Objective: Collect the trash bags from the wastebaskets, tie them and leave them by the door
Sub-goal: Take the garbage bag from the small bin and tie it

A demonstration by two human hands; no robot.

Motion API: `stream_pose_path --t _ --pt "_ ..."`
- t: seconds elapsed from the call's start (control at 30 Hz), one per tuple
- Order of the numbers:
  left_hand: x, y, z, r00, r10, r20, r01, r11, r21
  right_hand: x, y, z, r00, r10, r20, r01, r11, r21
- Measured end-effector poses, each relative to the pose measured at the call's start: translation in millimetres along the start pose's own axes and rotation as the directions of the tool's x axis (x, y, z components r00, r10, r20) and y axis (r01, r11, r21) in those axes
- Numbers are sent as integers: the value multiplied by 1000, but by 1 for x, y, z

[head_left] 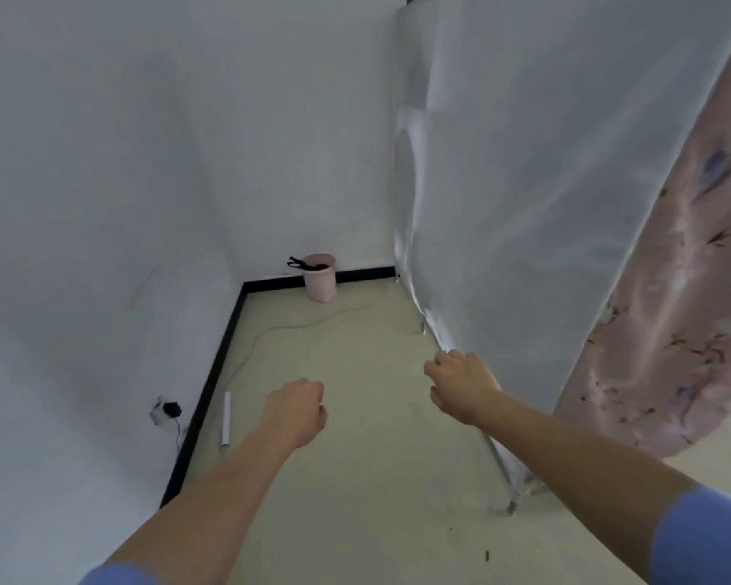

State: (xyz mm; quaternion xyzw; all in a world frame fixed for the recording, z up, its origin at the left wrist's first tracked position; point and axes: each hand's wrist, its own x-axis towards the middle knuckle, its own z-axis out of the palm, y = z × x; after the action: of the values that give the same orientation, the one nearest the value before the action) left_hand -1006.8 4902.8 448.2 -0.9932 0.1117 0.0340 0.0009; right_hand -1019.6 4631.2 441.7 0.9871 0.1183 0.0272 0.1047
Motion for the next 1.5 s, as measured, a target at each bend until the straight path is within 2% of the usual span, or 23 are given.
stream_pose_path --t 0.17,0.3,0.47,0.7,1.03,1.27,1.5 --pt "117 -13 -31 1000 24 -12 -25 998 -63 110 45 -2 999 31 -30 -30 999 33" --pt "211 -26 -27 1000 3 -7 -4 997 -81 208 76 15 999 29 -31 -28 999 32" --pt "339 -51 -12 999 -46 14 47 997 -62 345 107 48 998 -55 -41 57 997 53" --pt "508 -89 -33 987 -163 12 164 983 -84 542 153 57 990 -137 -15 137 988 68" --pt "708 -185 -8 958 -269 98 277 956 -91 793 148 96 958 -286 32 284 958 42" --pt "887 -276 -8 956 -252 149 270 956 -115 984 160 115 974 -217 62 212 974 78" --pt "1045 -338 -15 955 -230 186 259 955 -147 1135 180 136 982 -161 99 151 983 104"
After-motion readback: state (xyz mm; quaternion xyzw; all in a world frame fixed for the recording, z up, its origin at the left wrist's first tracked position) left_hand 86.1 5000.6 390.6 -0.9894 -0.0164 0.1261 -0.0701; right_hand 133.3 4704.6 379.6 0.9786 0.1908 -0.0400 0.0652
